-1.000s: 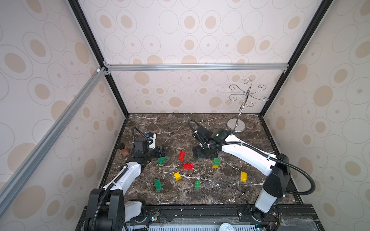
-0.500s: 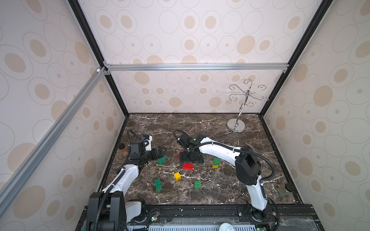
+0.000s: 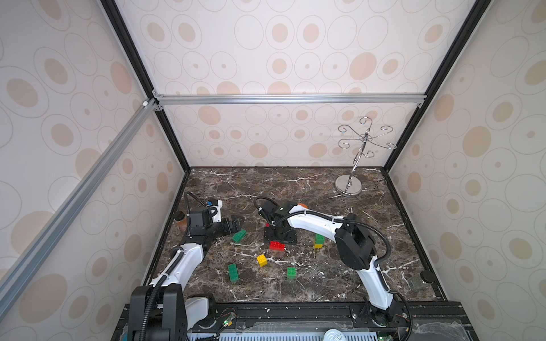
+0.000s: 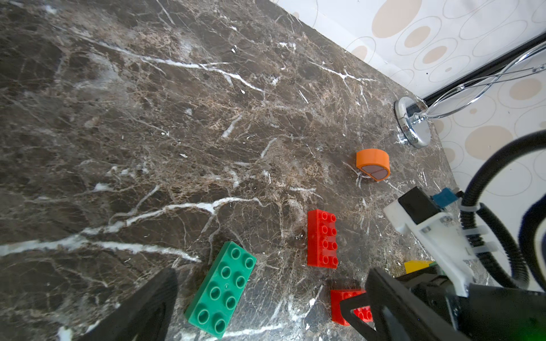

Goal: Assemble an ice cream with lego
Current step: Pick up the lego brick from the center of the board.

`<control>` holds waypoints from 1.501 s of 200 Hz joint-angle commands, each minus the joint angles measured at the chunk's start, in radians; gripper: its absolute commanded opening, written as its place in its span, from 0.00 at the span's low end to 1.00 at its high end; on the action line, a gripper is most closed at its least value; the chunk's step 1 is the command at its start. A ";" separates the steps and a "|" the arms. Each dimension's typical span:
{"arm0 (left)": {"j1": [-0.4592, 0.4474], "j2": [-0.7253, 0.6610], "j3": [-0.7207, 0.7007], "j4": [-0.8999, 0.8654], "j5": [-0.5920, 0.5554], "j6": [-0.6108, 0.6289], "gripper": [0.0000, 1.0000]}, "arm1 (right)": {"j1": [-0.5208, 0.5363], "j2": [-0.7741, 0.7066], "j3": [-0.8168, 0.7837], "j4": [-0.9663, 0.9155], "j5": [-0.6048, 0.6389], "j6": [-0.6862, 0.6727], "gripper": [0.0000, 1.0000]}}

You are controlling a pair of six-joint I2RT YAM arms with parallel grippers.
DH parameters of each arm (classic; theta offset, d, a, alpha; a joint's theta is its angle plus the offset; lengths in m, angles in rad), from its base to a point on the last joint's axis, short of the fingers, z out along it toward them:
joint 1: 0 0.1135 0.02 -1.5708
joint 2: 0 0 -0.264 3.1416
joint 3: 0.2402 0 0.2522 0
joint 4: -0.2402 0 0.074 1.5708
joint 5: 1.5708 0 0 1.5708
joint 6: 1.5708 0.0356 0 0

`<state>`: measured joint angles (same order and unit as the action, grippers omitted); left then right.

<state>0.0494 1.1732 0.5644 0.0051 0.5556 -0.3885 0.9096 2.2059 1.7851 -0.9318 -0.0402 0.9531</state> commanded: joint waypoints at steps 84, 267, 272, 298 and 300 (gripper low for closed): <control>0.012 -0.006 -0.006 -0.005 0.016 -0.002 1.00 | 0.009 0.031 0.004 -0.004 -0.009 0.065 0.86; 0.016 -0.014 -0.008 -0.005 0.016 -0.001 1.00 | 0.022 0.043 -0.009 -0.017 -0.024 0.088 0.73; 0.016 -0.014 -0.008 -0.005 0.017 -0.003 1.00 | 0.022 0.044 -0.009 -0.017 -0.024 0.088 0.73; 0.016 -0.018 -0.009 -0.004 0.017 -0.003 1.00 | 0.022 0.051 -0.007 -0.015 -0.026 0.085 0.73; 0.016 -0.018 -0.009 -0.005 0.018 -0.003 1.00 | 0.022 0.052 -0.007 -0.015 -0.027 0.085 0.73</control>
<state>0.0566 1.1732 0.5606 0.0051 0.5594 -0.3889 0.9237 2.2234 1.7840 -0.9192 -0.0753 1.0138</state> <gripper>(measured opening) 0.999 0.732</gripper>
